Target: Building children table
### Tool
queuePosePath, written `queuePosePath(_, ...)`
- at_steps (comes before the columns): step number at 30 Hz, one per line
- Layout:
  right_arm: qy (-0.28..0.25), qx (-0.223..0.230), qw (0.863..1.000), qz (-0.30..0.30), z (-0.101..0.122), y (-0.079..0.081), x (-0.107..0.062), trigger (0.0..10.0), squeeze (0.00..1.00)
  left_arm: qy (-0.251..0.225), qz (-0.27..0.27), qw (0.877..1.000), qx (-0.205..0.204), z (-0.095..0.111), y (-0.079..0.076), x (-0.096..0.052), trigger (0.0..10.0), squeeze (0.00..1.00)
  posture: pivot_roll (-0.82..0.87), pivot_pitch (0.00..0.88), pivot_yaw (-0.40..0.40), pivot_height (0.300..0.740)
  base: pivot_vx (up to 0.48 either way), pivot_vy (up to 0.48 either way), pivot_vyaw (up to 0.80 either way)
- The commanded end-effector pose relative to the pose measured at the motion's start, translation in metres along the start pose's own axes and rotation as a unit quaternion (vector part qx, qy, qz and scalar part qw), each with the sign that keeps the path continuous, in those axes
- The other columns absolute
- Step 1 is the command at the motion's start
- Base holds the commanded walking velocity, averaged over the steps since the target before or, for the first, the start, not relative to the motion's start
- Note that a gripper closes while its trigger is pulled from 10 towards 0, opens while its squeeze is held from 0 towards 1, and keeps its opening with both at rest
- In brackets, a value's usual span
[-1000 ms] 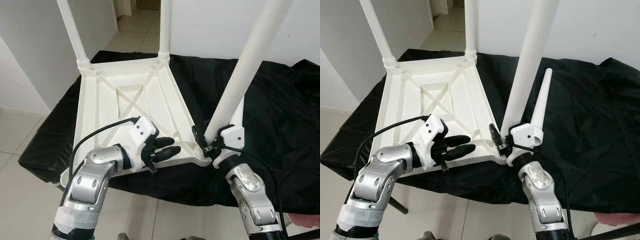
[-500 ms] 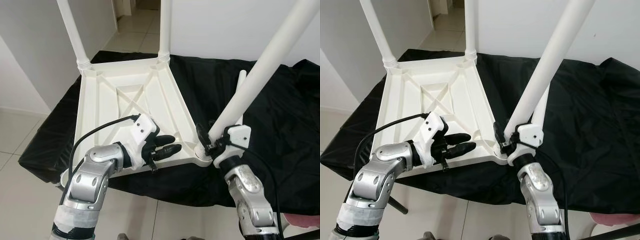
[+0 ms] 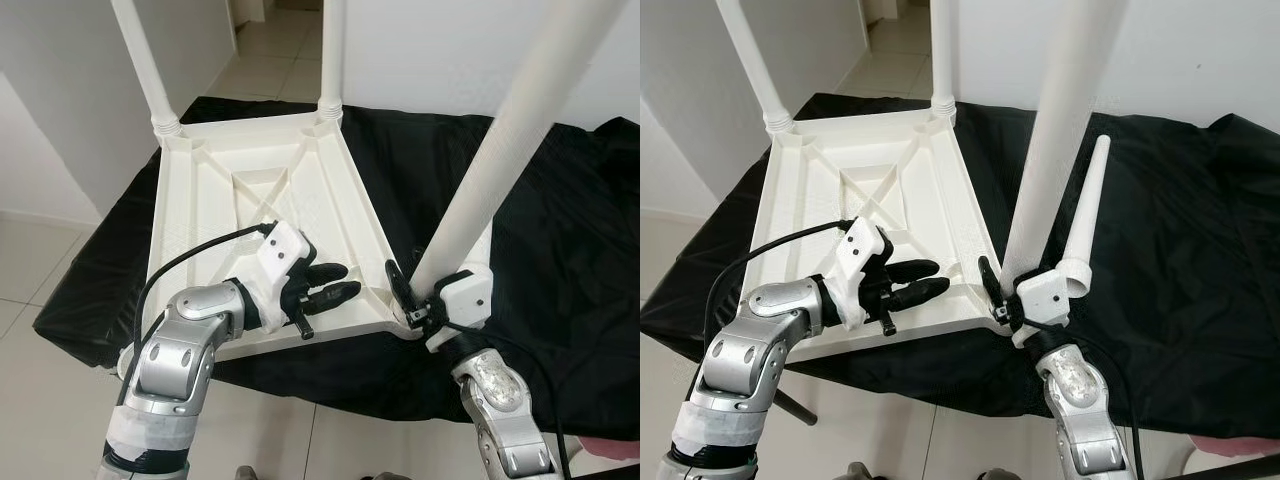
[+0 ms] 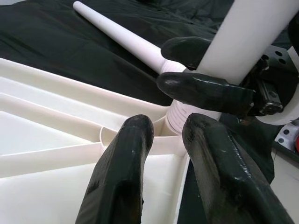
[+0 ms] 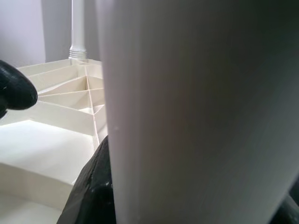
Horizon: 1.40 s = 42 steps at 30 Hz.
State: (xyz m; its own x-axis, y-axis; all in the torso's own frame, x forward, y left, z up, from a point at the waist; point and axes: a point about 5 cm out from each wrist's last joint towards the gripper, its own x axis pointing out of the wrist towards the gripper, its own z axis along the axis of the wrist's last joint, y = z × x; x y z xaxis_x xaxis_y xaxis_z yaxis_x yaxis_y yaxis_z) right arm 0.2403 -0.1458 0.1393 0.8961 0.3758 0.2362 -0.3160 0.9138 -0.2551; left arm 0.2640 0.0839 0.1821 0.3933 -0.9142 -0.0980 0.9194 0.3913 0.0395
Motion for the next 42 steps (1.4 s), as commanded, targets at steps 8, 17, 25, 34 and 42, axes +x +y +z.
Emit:
queuePosePath(8,0.065,0.02,0.998,0.018,-0.028,0.006,-0.014,10.0,0.0,-0.005,0.086,0.996,0.011,0.004,0.014,-0.003,10.0,0.0,-0.04,0.057,0.066,0.74,0.0,0.0,0.0)
queuePosePath(17,0.091,0.052,0.994,0.012,-0.034,0.002,-0.009,10.0,0.0,-0.005,0.087,0.996,0.014,0.004,0.015,-0.004,10.0,0.0,-0.04,0.059,0.066,0.74,0.0,0.0,0.0)
queuePosePath(25,0.143,0.084,0.986,0.008,-0.046,-0.001,-0.011,10.0,0.0,-0.007,0.09,0.996,0.013,0.004,0.015,-0.004,10.0,0.0,-0.04,0.063,0.058,0.74,0.0,0.0,0.0)
queuePosePath(34,0.162,0.111,0.98,-0.004,-0.048,-0.006,-0.008,10.0,0.0,-0.007,0.092,0.996,0.013,0.004,0.015,-0.005,10.0,0.0,-0.04,0.067,0.059,0.74,0.0,0.0,0.0)
queuePosePath(42,0.178,0.12,0.977,0.011,-0.047,-0.005,-0.004,10.0,0.0,-0.008,0.094,0.995,0.013,0.005,0.015,-0.005,10.0,0.0,-0.03,0.067,0.057,0.74,0.0,0.0,0.0)
